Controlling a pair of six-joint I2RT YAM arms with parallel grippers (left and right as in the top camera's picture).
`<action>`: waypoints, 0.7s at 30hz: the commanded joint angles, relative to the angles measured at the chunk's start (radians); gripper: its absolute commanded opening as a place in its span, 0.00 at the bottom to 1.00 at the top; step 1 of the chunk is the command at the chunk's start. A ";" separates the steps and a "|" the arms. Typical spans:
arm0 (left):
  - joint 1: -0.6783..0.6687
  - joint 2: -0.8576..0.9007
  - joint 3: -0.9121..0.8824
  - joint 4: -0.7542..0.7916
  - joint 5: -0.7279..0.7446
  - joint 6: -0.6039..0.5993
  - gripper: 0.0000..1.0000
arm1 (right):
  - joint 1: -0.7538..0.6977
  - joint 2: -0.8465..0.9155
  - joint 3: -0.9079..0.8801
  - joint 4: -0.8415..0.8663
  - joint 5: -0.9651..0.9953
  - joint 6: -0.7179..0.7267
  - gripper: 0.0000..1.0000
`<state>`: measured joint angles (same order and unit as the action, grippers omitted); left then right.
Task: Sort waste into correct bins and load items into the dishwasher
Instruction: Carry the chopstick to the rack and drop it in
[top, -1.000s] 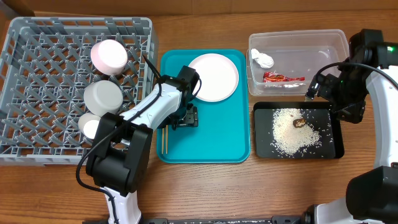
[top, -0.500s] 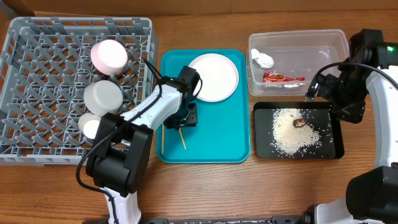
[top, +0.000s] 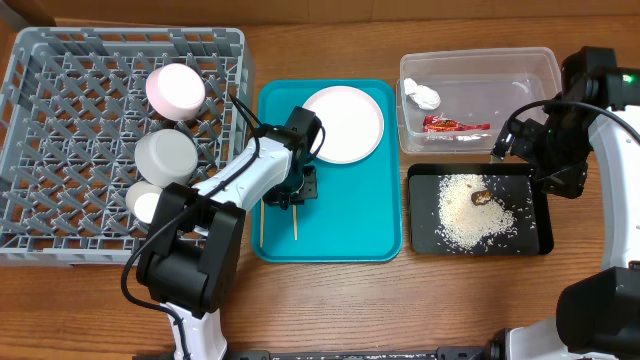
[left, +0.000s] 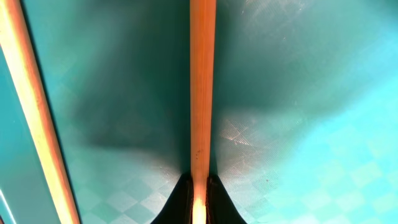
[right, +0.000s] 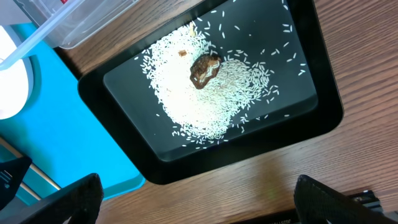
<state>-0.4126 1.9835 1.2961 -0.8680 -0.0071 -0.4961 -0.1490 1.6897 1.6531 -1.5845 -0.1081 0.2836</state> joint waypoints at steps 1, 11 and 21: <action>-0.005 0.081 -0.021 -0.031 0.008 -0.002 0.04 | -0.003 -0.029 0.022 0.000 -0.005 -0.003 1.00; 0.045 -0.084 0.130 -0.158 -0.024 0.065 0.04 | -0.003 -0.029 0.022 -0.001 -0.005 -0.003 1.00; 0.224 -0.225 0.252 -0.262 -0.018 0.332 0.04 | -0.003 -0.029 0.022 0.000 -0.005 -0.003 1.00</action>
<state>-0.2321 1.7905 1.5177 -1.1233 -0.0154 -0.2852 -0.1490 1.6897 1.6531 -1.5883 -0.1078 0.2840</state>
